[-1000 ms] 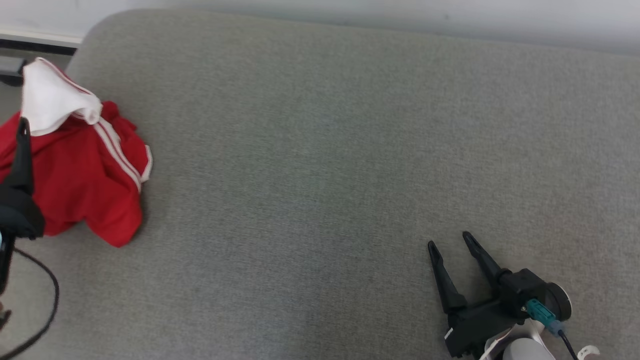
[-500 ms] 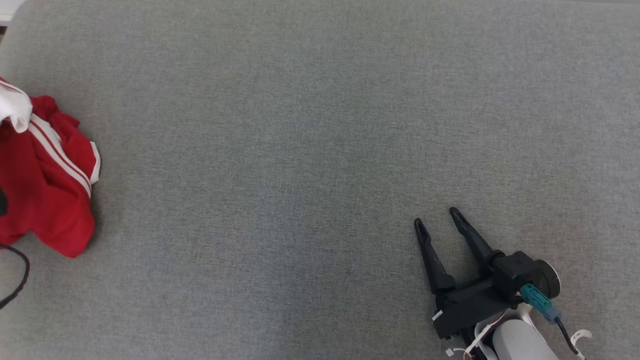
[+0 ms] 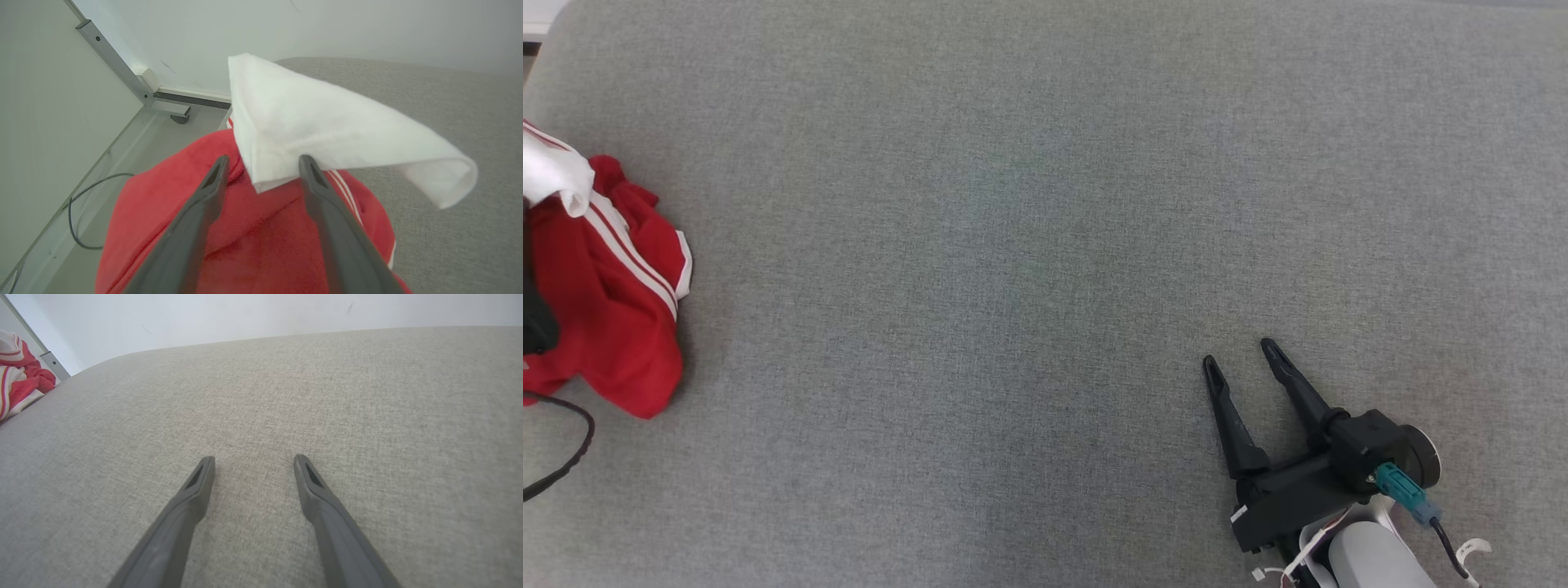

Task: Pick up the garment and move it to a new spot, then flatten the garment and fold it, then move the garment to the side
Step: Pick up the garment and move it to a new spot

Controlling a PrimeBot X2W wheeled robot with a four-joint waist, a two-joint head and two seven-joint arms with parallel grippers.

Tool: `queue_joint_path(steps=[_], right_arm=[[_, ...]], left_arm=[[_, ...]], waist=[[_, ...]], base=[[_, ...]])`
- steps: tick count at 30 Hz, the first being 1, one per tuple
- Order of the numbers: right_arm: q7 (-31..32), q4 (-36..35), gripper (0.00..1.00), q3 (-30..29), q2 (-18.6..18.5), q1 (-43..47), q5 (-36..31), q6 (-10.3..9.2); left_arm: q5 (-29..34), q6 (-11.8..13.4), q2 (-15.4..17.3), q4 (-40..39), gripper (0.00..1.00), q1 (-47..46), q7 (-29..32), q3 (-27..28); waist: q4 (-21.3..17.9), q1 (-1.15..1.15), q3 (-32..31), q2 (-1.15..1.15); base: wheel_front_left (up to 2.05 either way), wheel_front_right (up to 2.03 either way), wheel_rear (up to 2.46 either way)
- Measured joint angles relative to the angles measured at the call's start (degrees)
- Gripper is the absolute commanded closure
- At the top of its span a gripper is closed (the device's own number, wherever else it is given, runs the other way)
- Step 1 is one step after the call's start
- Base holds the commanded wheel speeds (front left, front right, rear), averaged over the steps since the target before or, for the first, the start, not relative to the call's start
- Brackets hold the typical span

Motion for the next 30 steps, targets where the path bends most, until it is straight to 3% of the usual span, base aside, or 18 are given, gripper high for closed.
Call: queue_joint_path(steps=[1,2,13,18,25,30], right_arm=[[0.0,0.0,0.00,0.1,0.0,0.0,0.0,0.00],[0.0,0.0,0.00,0.1,0.0,-0.1,0.0,0.00],[0.4,2.2,0.00,0.0,0.7,0.6,1.0,-0.09],[0.6,3.5,0.00,0.2,1.9,2.5,1.4,-0.14],[0.9,4.6,0.00,0.9,3.2,4.6,2.0,-0.14],[0.9,4.5,0.00,-0.2,3.7,5.4,2.4,-0.15]], left_arm=[[-0.2,0.0,-0.1,0.0,0.85,-0.1,0.0,-0.3],[-0.4,0.0,-0.1,-0.1,1.00,-0.1,0.0,-0.5],[0.6,0.0,1.8,-7.2,1.00,-1.9,-8.4,-8.0],[-0.2,0.0,0.8,-12.7,1.00,-5.7,-10.8,-12.3],[-4.5,0.0,-5.3,-17.1,1.00,-6.8,-12.8,-16.9],[-9.0,0.0,-13.8,-18.6,1.00,-5.3,-14.3,-20.3]], waist=[[-0.1,0.00,0.0,0.00],[-0.2,0.00,0.0,0.00],[-1.3,0.02,-3.1,0.02],[-2.1,0.02,-6.0,0.02],[-4.7,0.01,-10.0,0.01],[-7.6,0.01,-12.0,0.01]], base=[[0.00,0.00,0.00],[0.00,0.00,0.00],[0.00,0.00,0.00],[0.00,0.00,0.00],[0.00,0.00,0.00],[0.00,0.00,0.00]])
